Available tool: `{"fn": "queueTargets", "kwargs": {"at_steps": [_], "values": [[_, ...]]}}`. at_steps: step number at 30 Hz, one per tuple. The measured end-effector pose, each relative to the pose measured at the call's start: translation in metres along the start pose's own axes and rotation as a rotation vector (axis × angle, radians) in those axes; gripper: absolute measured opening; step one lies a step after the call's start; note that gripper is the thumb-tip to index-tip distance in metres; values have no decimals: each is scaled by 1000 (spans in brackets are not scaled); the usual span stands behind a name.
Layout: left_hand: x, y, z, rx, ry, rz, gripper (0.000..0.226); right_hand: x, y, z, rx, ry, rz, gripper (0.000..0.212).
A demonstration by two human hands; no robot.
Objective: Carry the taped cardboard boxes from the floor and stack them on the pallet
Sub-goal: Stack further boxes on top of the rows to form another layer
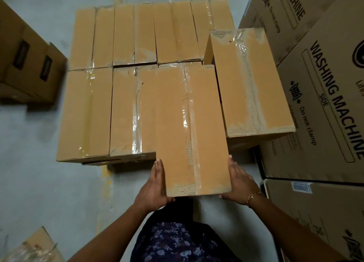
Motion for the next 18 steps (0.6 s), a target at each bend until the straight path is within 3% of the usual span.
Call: {"fn": "queueTargets", "kwargs": {"at_steps": [4,7,11,18], "values": [[-14,6,15,12,67,-3,148,-5,-8,5,157,187,17,133],[-28,14,24,-26,61,-3,145,-14,-12,16,231,272,4,131],[-39,11,31,-55,6,1,146,-32,-6,30,329,214,-4,146],[-38,3,29,-43,7,-24,138,-38,9,26,361,177,3,155]]}}
Point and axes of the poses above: each hand's wrist, its own x-axis away from the middle knuckle, its own z-axis out of the back of the hand, y = z × x, the point moved 1 cm from there along -x, towards the middle knuckle, and after that the axes turned 3 degrees about y, right-handed, at the moved point
